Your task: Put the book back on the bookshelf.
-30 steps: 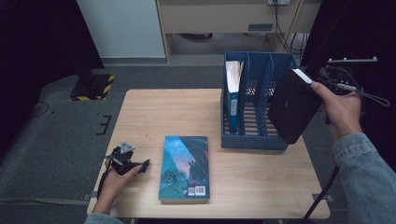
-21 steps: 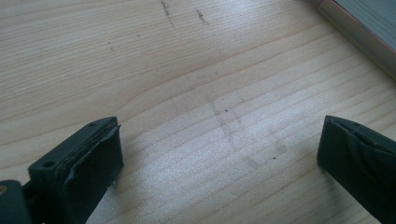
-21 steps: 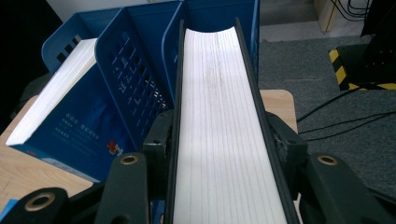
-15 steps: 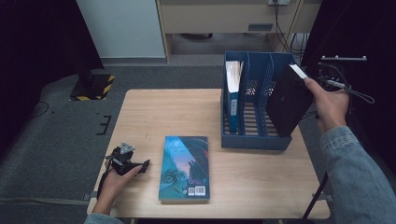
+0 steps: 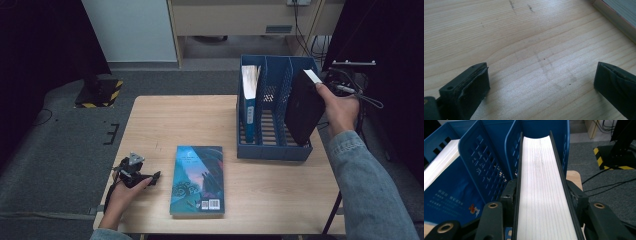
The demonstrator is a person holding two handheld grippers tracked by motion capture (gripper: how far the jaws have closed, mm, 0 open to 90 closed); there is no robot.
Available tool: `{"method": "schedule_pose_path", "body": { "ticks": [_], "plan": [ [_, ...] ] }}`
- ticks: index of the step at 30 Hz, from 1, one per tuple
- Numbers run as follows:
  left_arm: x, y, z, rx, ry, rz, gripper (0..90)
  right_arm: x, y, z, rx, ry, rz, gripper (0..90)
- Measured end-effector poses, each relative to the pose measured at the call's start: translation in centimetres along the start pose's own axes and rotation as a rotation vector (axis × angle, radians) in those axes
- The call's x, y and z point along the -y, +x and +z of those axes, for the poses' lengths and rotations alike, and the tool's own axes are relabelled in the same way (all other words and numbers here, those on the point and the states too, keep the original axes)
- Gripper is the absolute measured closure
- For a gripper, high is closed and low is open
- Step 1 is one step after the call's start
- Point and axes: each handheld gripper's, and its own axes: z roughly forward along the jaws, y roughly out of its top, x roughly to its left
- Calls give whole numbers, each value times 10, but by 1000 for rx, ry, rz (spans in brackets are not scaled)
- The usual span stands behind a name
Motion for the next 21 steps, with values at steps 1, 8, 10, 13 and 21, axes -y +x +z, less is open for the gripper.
{"method": "schedule_pose_path", "body": {
  "ticks": [1,8,10,13,21],
  "plan": [
    [0,0,0,0,0,0,0,1,0,2,-4,-4,-8,522],
    [0,0,0,1,0,-4,0,11,1,17,5,18,-13,521],
    [0,0,0,2,0,-3,0,14,-1,21,8,21,-6,521],
    [0,0,0,2,0,-3,0,18,-2,27,4,33,-11,521],
    [0,0,0,2,4,2,0,30,0,39,18,26,-28,520]
  ]
}}
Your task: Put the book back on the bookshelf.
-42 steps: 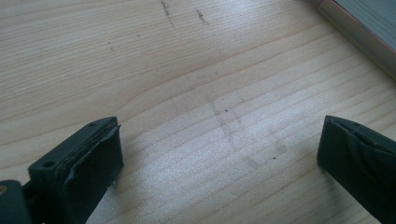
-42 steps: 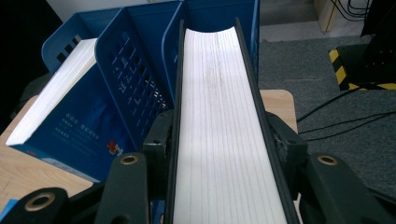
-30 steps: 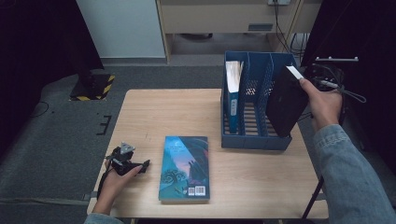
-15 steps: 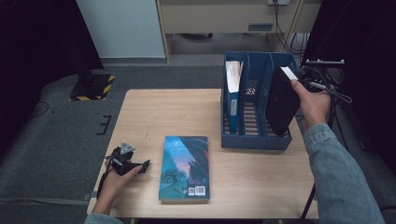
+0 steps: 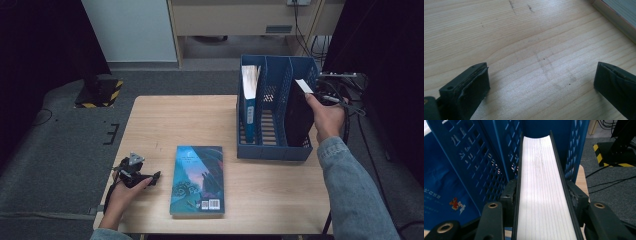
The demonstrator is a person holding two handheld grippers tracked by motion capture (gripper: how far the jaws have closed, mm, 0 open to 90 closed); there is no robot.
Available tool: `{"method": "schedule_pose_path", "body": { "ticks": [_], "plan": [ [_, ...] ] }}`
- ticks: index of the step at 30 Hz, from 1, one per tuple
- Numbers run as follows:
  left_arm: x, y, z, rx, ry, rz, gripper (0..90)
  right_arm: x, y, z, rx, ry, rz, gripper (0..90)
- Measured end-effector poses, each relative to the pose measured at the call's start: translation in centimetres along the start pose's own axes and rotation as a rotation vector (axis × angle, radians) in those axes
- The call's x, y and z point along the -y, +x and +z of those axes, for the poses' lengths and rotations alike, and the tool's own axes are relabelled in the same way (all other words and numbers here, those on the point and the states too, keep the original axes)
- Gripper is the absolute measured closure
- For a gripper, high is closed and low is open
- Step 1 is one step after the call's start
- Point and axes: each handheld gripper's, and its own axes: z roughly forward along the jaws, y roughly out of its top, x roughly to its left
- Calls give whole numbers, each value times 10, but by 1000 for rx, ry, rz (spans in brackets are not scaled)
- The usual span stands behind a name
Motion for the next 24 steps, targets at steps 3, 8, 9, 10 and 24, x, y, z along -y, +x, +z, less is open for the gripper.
{"method": "schedule_pose_path", "body": {
  "ticks": [3,8,9,10,24],
  "plan": [
    [0,0,0,0,0,0,0,3,-2,3,1,11,17,521],
    [0,0,0,0,0,0,0,6,-3,6,2,16,17,520],
    [0,0,0,-1,0,-1,0,7,-3,6,1,16,13,520],
    [0,0,0,-3,0,-3,0,8,-2,7,2,21,12,519],
    [0,0,0,-1,3,1,0,15,2,7,4,54,-39,512]
  ]
}}
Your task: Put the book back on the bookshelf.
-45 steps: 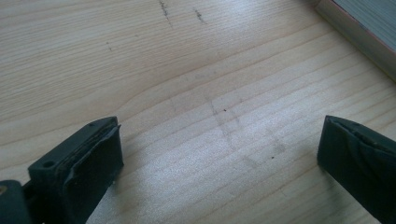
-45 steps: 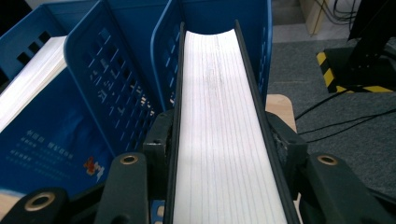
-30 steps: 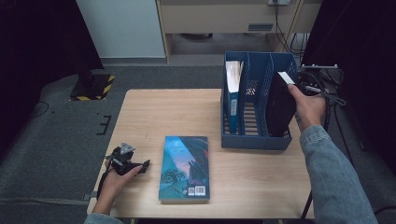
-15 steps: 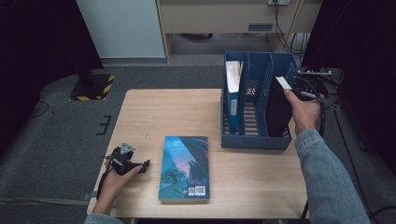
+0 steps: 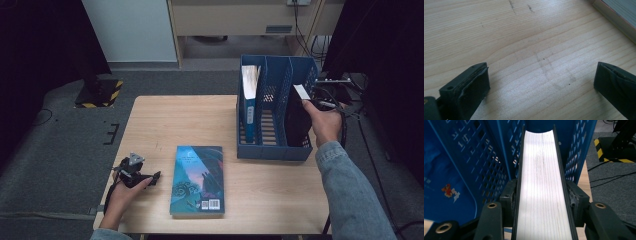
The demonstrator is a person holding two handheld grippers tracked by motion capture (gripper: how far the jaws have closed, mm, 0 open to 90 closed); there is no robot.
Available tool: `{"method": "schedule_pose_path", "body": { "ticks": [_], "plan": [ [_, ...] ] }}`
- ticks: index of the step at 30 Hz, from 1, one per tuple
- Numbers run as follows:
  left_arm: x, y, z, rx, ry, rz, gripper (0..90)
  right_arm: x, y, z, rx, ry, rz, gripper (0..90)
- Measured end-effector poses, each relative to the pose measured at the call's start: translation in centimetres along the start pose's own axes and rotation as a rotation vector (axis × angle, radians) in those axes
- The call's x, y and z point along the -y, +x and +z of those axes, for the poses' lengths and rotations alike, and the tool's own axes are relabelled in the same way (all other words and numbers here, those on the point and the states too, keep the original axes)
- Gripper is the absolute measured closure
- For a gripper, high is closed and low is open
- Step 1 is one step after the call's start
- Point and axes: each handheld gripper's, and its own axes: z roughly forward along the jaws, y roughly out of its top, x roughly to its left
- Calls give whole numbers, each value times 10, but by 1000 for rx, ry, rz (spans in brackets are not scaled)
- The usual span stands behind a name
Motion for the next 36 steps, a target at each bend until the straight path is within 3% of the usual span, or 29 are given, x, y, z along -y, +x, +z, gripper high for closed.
{"method": "schedule_pose_path", "body": {
  "ticks": [13,28,36],
  "plan": [
    [0,0,0,0,0,0,0,4,6,-3,-1,1,-15,507],
    [0,0,0,0,0,1,0,7,10,-4,12,-13,13,498],
    [0,0,0,1,0,2,0,9,16,-5,27,-9,-8,492]
  ]
}}
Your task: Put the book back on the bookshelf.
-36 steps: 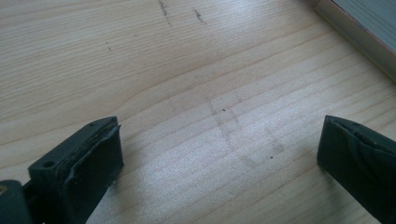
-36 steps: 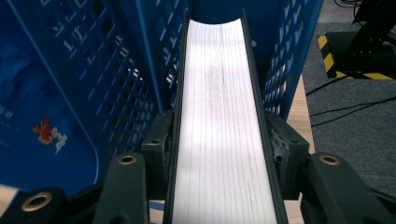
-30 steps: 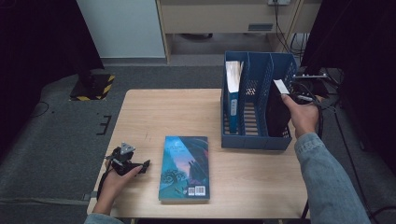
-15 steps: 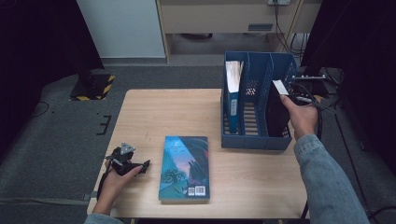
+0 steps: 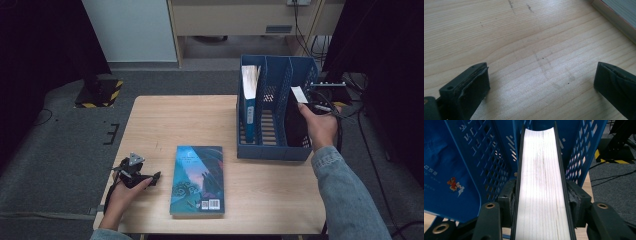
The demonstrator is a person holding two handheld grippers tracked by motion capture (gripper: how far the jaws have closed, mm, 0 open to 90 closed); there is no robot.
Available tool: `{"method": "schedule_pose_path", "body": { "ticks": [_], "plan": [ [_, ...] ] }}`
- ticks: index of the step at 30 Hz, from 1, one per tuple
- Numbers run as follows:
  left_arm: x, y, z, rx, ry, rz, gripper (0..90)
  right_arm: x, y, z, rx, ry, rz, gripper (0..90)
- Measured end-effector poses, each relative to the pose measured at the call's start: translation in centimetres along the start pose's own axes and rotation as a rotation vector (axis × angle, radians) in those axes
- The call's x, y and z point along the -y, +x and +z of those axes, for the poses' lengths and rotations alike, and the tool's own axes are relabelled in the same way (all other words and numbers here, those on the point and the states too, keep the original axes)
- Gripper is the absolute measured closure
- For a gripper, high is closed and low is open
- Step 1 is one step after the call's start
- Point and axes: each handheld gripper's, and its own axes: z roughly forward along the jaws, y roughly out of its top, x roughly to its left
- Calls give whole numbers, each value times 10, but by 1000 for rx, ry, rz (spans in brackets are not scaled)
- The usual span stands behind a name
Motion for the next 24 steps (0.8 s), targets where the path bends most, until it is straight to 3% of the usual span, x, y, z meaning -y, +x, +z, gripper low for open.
{"method": "schedule_pose_path", "body": {
  "ticks": [15,24],
  "plan": [
    [0,-1,0,-1,0,-1,0,7,0,-2,-3,-23,24,468],
    [0,-1,1,0,-2,-3,0,9,-4,-1,-33,-9,74,431]
  ]
}}
